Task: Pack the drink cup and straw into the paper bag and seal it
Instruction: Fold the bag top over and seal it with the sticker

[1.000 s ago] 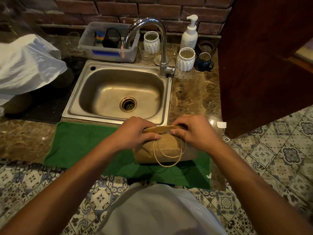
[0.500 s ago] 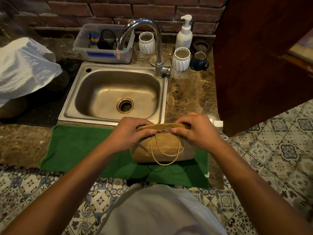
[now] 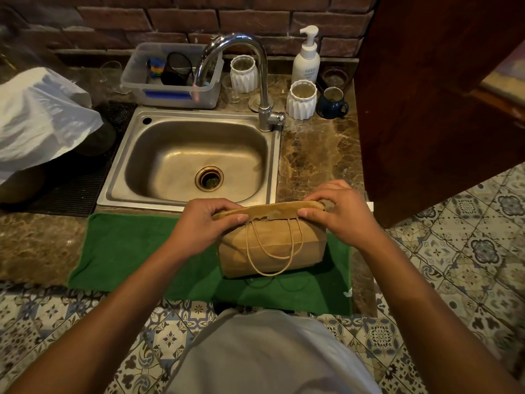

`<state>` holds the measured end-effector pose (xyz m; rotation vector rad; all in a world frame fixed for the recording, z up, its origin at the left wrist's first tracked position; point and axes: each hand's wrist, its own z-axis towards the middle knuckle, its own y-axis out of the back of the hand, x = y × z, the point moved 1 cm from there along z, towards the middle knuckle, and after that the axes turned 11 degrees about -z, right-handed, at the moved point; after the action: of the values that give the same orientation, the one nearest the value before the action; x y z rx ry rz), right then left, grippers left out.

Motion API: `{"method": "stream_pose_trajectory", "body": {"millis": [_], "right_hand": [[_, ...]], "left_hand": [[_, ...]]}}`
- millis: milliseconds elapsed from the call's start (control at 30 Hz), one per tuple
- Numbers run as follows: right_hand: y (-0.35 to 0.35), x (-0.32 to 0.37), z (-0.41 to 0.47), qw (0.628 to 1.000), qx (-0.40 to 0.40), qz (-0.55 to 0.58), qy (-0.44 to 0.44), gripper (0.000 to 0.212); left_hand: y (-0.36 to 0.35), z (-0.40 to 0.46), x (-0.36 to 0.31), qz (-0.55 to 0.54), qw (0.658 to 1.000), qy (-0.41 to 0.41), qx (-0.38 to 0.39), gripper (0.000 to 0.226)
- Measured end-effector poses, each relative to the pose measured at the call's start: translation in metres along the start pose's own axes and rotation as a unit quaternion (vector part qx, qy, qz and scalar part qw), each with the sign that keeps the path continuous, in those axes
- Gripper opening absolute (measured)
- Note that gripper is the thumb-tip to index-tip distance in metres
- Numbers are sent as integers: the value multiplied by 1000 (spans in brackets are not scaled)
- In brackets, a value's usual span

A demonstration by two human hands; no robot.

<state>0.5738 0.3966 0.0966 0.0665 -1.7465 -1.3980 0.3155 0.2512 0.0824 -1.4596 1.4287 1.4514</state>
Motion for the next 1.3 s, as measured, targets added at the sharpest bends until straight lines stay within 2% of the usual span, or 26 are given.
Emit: {"method": "stream_pose_trajectory", "body": {"millis": [100, 233, 433, 567, 633, 767, 900, 1000, 1167, 1300], "right_hand": [[2, -3, -2, 1000, -5, -1, 4, 23], [4, -8, -4, 999, 3, 38, -32, 24], [15, -24, -7, 996, 37, 76, -38, 13], [13, -24, -8, 997, 7, 72, -34, 12], [11, -24, -8, 998, 4, 62, -26, 14], [15, -18, -6, 998, 51, 27, -7, 23], [9, 11, 9, 992, 81, -67, 74, 37], [-5, 36, 24, 977, 85, -146, 127, 31], [-9, 41, 25, 979, 85, -111, 150, 22], [-3, 27, 20, 981, 85, -117, 129, 27]], "left_hand": [[-3, -4, 2, -7, 1000, 5, 4, 15], [-2, -6, 3, -20, 1000, 11, 14, 19], [8, -11, 11, 14, 1000, -7, -16, 7], [6, -11, 8, 1, 1000, -15, -18, 19], [6, -11, 8, -9, 1000, -12, -19, 20], [2, -14, 9, -12, 1000, -19, -22, 16], [-5, -13, 5, 15, 999, -43, -12, 10], [-5, -10, 2, 29, 998, -53, -11, 15], [0, -11, 5, -31, 999, -5, 28, 20], [-6, -12, 8, -47, 998, -26, 26, 16]]}}
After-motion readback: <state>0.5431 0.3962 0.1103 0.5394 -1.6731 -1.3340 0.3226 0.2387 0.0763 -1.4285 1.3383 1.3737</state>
